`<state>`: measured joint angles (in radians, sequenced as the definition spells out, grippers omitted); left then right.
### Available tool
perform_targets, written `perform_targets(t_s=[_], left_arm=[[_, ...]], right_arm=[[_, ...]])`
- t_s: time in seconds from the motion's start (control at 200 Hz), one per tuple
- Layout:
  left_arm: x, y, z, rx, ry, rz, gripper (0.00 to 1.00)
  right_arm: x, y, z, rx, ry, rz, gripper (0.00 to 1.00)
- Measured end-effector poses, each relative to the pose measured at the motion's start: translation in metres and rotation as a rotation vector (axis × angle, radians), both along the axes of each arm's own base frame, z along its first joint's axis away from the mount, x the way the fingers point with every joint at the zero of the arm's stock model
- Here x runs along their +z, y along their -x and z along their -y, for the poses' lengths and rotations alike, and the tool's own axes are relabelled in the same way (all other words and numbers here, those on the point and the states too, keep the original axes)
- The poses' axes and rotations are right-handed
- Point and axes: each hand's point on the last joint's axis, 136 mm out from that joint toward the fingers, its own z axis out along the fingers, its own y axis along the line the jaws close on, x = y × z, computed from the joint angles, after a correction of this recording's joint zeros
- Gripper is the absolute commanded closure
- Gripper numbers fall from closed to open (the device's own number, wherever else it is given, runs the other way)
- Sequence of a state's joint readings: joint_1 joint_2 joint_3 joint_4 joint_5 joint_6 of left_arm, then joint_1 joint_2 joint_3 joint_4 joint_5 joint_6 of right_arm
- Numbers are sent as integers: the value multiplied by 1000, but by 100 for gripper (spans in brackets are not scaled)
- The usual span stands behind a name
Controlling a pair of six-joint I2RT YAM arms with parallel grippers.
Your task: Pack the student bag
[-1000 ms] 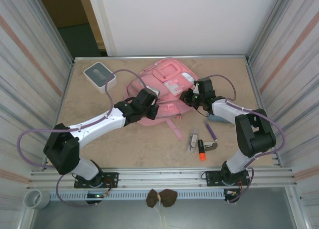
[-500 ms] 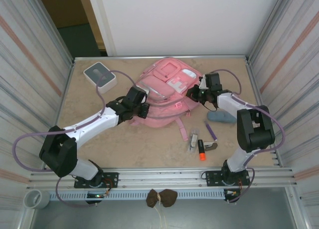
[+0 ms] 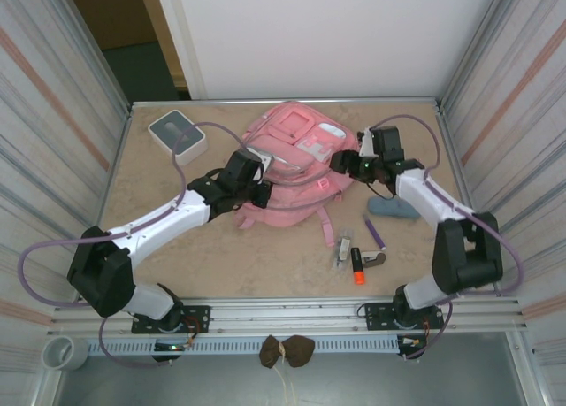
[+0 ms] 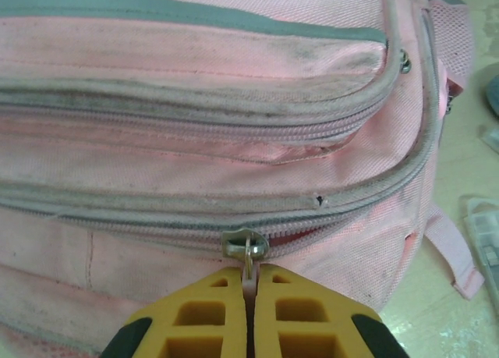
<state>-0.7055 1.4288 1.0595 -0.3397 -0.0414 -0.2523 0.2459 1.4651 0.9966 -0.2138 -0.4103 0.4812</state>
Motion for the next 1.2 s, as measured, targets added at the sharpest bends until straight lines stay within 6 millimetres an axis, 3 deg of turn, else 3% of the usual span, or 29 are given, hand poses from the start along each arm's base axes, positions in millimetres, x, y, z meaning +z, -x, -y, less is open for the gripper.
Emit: perform_targets(t_s=[0.155, 0.255, 0.426, 0.586, 0.706, 0.822, 0.997, 1.117, 1.202], left_arm=[[1, 3, 5, -16, 14, -8, 100], [2, 4, 6, -18, 16, -11, 100], [3, 5, 8, -27, 37, -28, 100], [2, 5, 7, -28, 52, -42, 100], [2, 3, 5, -20, 62, -50, 100], [2, 1, 2, -6, 66, -54, 100], [2, -1, -1, 4, 64, -54, 100], [0, -3, -7, 19, 56, -64, 100], [0, -4, -12, 30, 53, -68, 100]], right_arm=[[14, 51, -52, 255, 118, 184, 33], [14, 72, -79, 403, 189, 306, 32], [9, 64, -94, 487, 275, 431, 32], [-9, 57, -107, 564, 354, 465, 34], [-20, 54, -111, 595, 389, 472, 45], [-21, 48, -110, 583, 416, 489, 73], [-20, 44, -107, 572, 457, 515, 100], [-17, 38, -99, 527, 490, 527, 100], [-17, 29, -83, 466, 522, 523, 100]])
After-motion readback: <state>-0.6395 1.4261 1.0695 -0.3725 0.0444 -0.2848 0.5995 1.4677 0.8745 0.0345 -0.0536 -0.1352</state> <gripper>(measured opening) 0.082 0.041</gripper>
